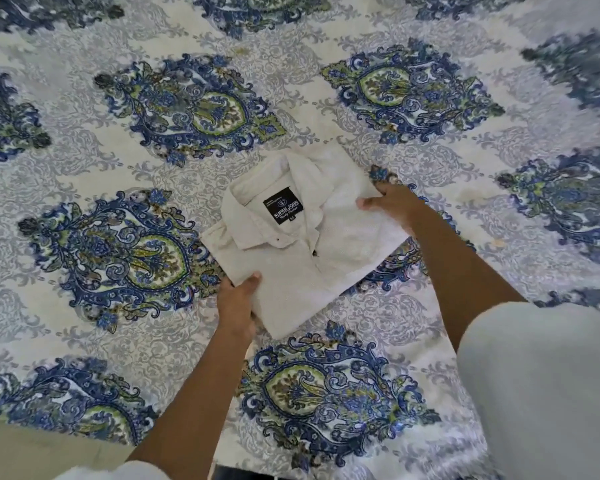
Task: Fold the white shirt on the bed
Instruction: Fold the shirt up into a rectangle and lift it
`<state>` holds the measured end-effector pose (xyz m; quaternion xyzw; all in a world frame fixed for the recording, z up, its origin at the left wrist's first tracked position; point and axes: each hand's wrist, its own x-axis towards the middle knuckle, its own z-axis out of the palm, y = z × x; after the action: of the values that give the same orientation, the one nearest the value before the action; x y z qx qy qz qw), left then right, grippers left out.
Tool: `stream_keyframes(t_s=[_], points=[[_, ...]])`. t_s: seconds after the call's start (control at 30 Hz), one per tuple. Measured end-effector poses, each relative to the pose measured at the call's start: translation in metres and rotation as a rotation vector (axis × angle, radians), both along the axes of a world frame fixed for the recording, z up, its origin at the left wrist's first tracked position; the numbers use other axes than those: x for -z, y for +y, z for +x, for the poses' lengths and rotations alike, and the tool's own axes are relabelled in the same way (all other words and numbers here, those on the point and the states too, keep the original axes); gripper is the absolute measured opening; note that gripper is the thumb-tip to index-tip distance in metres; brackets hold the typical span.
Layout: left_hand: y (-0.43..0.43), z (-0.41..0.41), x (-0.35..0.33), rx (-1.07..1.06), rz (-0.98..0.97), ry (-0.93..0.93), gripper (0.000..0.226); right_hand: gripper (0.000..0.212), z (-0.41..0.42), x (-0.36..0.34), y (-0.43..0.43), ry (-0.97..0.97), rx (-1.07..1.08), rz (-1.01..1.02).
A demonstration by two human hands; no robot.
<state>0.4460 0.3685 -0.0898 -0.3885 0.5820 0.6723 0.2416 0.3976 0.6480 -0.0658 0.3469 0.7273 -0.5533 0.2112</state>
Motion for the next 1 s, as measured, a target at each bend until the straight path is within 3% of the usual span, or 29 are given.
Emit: stream_keyframes(t_s=[0.2, 0.43, 0.6, 0.7, 0.83, 1.0], points=[[-0.021, 0.0, -0.057, 0.174, -0.061, 0.239, 0.03, 0.02, 0.064, -0.055, -0.02, 0.13, 0.131, -0.041], [-0.017, 0.018, -0.146, 0.651, -0.059, 0.339, 0.027, 0.007, 0.221, -0.117, -0.052, 0.189, 0.645, -0.12], [0.043, 0.049, -0.2, 0.978, 0.069, 0.374, 0.028, 0.013, 0.326, -0.157, -0.056, 0.211, 1.0, -0.08], [0.091, 0.081, -0.219, 1.12, 0.085, 0.417, 0.016, 0.01, 0.386, -0.184, -0.057, 0.233, 1.221, -0.04], [0.16, 0.151, -0.249, 1.318, 0.198, 0.446, 0.028, 0.004, 0.479, -0.221, -0.057, 0.289, 1.437, 0.006], [0.232, 0.266, -0.282, 1.48, 0.348, 0.487, 0.025, 0.014, 0.603, -0.258, -0.039, 0.367, 1.63, 0.087]])
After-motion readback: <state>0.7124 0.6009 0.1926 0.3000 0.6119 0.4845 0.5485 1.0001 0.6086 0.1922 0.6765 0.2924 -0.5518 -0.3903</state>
